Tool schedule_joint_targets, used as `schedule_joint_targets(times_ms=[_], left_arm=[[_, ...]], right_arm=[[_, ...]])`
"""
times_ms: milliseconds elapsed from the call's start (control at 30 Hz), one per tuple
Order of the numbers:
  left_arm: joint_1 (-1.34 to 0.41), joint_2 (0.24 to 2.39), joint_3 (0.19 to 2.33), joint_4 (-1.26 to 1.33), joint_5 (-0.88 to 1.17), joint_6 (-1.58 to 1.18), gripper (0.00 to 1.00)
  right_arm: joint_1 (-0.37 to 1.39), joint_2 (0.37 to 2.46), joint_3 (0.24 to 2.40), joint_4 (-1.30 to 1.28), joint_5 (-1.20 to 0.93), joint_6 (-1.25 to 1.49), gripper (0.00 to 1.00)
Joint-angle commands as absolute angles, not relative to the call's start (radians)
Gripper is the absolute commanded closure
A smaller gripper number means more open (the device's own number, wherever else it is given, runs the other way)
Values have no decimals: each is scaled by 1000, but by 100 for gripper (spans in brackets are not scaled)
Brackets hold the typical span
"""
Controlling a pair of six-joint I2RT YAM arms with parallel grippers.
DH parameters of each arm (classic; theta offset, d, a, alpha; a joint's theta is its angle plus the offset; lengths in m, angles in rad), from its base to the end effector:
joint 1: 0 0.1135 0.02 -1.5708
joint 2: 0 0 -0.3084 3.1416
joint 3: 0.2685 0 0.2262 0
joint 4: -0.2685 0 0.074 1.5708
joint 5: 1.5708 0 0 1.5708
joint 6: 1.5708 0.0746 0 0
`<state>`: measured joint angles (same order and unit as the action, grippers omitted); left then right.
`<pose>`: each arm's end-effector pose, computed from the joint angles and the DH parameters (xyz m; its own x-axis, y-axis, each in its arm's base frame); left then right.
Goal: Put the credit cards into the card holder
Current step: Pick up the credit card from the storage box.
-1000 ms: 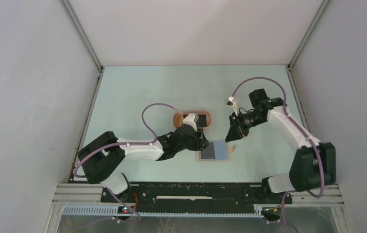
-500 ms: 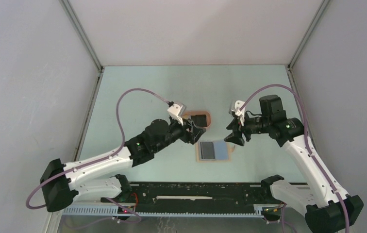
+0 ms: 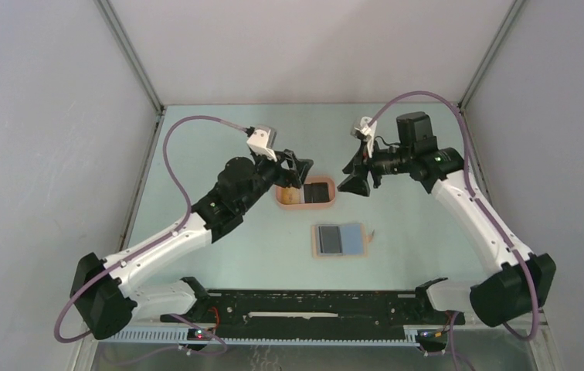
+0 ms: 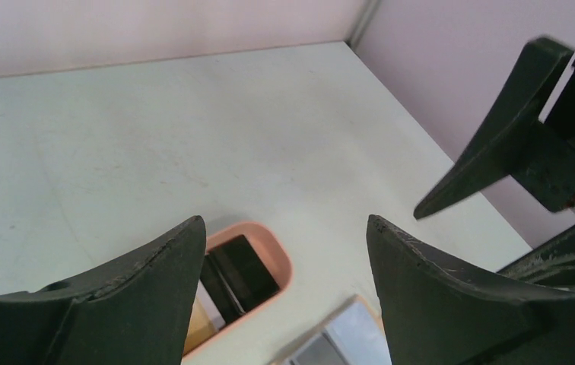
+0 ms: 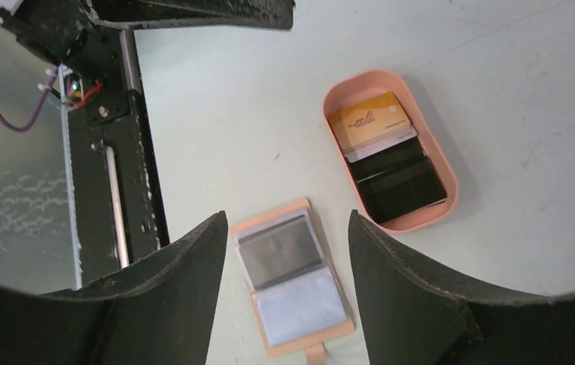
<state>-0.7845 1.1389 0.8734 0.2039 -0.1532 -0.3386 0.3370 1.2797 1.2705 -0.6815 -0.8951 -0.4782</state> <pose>0.1953 -0.1788 0.3852 -0.2372 -0.2271 -0.9446 0.5424 0.7757 -0.3227 0.2102 0.1353 0.3901 -0.1774 -0.3671 -0.9131 -0.9642 0.2506 0.0866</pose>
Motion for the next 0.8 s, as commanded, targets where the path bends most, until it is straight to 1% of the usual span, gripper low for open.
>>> schedule_joint_targets(times_ms=[0,67,133,267,467,600,700,767], left_arm=[[-718,1148,911,261,-141,-285,17],[-694,1141,870,261,-180,-314,10],[-669,1121,817,295,-205,-372,6],[-615,1087,703,417,-180,-472,3],[-580,1188,710,358,-192,-631,8],[-581,1247,656,413,-237,-788,12],[-583,1274,640,420,-286,-820,12],[-585,1285,637,419,-304,-822,12]], right_arm=[[378,1356,1296,-571,-860,-325,32],[401,1393,1295,-533,-820,-249,34],[420,1433,1295,-495,-797,-168,34],[430,1508,1297,-402,-750,18,34],[430,1684,1371,-326,-708,251,36],[433,1780,1381,-266,-719,362,36],[440,1826,1371,-192,-733,427,37],[454,1852,1375,-163,-701,462,37]])
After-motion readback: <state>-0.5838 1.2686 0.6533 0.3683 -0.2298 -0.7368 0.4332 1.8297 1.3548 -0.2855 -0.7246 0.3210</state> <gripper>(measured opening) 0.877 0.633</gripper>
